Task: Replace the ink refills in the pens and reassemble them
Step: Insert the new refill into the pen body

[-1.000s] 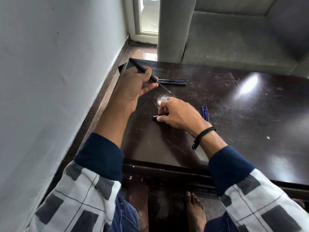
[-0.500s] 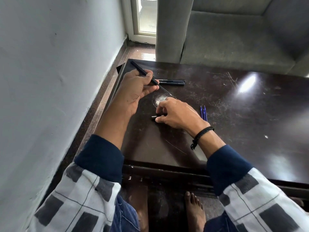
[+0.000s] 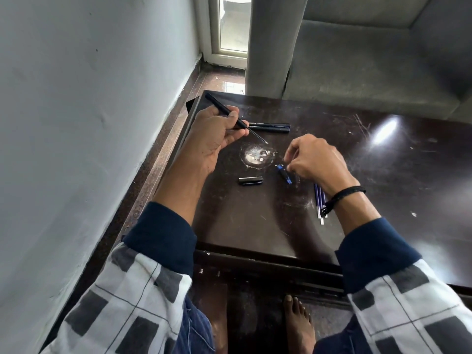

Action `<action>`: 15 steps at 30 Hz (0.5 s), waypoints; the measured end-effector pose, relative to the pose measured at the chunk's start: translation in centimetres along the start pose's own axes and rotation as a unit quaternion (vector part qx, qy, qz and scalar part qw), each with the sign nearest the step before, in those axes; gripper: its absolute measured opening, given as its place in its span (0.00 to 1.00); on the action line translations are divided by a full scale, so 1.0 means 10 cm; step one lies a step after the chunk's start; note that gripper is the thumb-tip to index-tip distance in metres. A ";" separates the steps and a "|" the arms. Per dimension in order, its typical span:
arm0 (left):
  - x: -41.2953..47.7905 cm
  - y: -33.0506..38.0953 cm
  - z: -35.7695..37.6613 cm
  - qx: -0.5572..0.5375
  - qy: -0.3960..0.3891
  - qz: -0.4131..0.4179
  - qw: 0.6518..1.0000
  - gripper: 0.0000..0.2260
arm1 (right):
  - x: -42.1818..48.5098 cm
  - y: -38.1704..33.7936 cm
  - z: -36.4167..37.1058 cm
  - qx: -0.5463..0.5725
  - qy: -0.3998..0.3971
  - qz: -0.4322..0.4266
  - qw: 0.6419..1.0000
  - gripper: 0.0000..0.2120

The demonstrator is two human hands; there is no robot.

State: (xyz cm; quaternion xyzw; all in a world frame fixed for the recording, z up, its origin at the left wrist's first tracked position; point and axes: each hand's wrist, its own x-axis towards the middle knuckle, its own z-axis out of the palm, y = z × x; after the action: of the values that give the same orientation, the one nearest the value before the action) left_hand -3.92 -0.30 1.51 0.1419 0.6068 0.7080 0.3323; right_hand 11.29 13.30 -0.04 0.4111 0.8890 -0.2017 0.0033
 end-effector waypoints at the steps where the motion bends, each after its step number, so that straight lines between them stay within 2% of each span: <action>1: 0.00 0.00 0.00 0.001 0.000 0.000 1.000 0.04 | 0.00 0.03 -0.02 0.002 0.005 0.006 1.000 0.09; 6: 0.00 0.00 0.01 0.005 0.000 -0.002 1.000 0.04 | 0.02 0.11 -0.07 0.008 -0.017 0.017 1.000 0.06; 10: -0.01 0.00 0.02 0.006 0.001 0.000 1.000 0.03 | 0.03 0.07 0.02 0.007 -0.056 0.001 0.998 0.10; 15: 0.00 0.00 0.03 0.006 0.003 -0.004 1.000 0.04 | 0.00 -0.03 0.13 -0.023 -0.050 -0.025 0.998 0.08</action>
State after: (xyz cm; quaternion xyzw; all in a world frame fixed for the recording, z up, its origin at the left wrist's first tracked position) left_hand -3.68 -0.07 1.56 0.1398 0.6128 0.7032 0.3324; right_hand 10.85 12.67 -1.17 0.3779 0.9021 -0.2018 0.0520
